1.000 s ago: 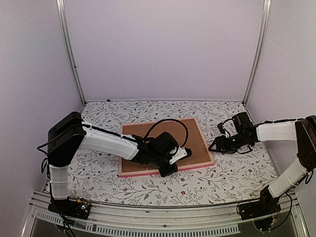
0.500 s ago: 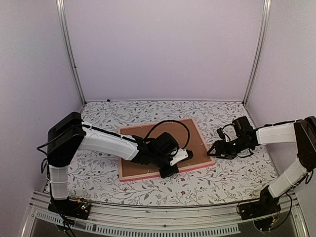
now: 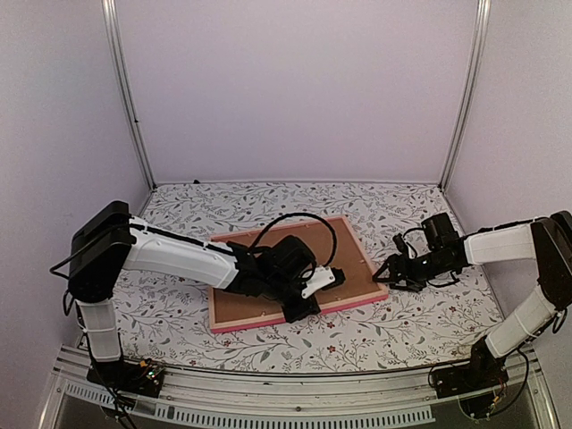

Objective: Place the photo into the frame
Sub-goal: Pick up the photo frame from the center of the board, then pass from the left arm to the right

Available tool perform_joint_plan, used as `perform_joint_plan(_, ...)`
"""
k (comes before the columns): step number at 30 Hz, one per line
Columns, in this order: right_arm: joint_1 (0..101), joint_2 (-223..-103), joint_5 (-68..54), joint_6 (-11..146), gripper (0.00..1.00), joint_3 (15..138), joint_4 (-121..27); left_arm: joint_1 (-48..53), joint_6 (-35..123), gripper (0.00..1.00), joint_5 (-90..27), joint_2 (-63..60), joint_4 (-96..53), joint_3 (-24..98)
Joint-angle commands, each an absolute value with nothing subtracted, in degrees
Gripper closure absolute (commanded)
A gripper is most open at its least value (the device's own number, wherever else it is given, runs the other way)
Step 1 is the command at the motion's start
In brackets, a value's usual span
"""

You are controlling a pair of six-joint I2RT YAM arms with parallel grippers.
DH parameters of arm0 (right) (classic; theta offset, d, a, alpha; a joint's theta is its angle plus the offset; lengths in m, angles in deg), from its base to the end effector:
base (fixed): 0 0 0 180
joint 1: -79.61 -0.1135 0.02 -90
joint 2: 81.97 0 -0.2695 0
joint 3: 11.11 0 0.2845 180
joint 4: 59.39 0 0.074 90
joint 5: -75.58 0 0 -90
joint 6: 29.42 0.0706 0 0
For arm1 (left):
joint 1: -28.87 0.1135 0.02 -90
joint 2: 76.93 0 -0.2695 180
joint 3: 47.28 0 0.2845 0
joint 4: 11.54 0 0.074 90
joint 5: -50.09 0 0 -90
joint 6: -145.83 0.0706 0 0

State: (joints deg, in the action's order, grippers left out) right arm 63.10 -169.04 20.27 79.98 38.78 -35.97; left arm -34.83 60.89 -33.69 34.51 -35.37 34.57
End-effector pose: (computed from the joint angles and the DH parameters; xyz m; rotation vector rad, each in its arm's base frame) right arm 0.2740 0.1231 0.0957 -0.1511 2.6698 1.0074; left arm 0.1933 -0.4084 0.1081 1.4974 2.1064 -0.5406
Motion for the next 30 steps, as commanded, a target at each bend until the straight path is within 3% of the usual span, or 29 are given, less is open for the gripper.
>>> perform_joint_plan(1,63.4,-169.5,25.8,82.6,0.18,36.7,-40.7,-34.7,57.6,0.92,-32.7,30.9,-31.4,34.2)
perform_joint_plan(10,63.4,-171.8,33.8,87.9,0.25,33.2,-51.1,-34.7,56.1,0.89,-32.3,29.9,-28.6,32.9)
perform_joint_plan(18,63.4,-172.6,35.6,89.2,0.44,33.5,-53.3,-34.7,56.0,0.82,-32.1,29.7,-27.3,31.9)
perform_joint_plan(23,63.4,-170.9,35.3,89.2,0.59,34.2,-51.9,-34.8,56.0,0.65,-33.2,28.9,-26.4,31.1)
perform_joint_plan(27,63.4,-170.6,35.5,88.7,0.66,34.7,-50.6,-35.2,56.5,0.36,-36.2,28.0,-26.7,30.9)
perform_joint_plan(30,63.4,-169.8,35.6,89.0,0.69,34.9,-50.2,-36.1,57.8,0.23,-38.3,28.2,-29.0,32.3)
